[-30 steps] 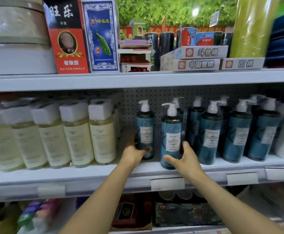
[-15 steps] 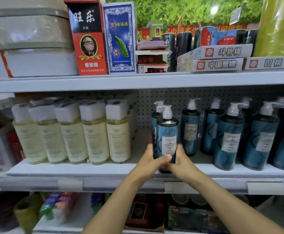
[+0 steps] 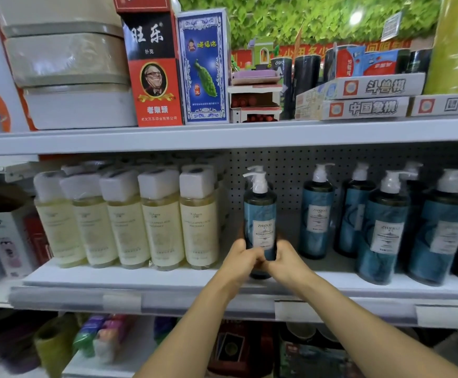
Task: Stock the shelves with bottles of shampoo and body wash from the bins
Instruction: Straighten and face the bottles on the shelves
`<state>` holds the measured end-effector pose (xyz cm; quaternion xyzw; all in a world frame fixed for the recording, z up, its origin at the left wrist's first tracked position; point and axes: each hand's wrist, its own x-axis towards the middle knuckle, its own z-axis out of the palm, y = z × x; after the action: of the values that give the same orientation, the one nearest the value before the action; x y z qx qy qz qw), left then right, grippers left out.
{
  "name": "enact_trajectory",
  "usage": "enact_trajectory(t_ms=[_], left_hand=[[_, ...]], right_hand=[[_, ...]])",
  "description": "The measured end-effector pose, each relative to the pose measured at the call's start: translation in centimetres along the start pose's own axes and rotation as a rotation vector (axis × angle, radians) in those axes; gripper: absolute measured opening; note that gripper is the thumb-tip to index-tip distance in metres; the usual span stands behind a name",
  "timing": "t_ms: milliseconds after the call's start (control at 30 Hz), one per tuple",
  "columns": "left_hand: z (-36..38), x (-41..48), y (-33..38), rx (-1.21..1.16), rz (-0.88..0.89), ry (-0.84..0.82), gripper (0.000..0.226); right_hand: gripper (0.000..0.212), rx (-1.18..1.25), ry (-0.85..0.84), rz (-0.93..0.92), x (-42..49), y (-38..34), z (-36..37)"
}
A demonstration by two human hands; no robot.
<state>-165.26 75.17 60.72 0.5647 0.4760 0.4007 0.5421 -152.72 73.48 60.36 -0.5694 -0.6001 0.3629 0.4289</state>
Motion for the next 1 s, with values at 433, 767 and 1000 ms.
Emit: enact_trajectory(t_ms=[433,767,1000], left_hand=[[-1.8,2.8,0.4,-0.022,0.072,0.072,0.075],[-1.0,2.3,0.0,-0.054,0.147,0.118,0.085],[0.8,-1.5,-0.9,0.006,0.248,0.379,0.06]], right_hand=[[0.096,0.002,0.003,-0.026,2.7,-1.0,2.0],[0.103,-0.058,0.051,-0.075,2.2,-0.6,2.3],[0.068,-0.164,0.191,-0.166,-1.2,-0.7,-0.2]])
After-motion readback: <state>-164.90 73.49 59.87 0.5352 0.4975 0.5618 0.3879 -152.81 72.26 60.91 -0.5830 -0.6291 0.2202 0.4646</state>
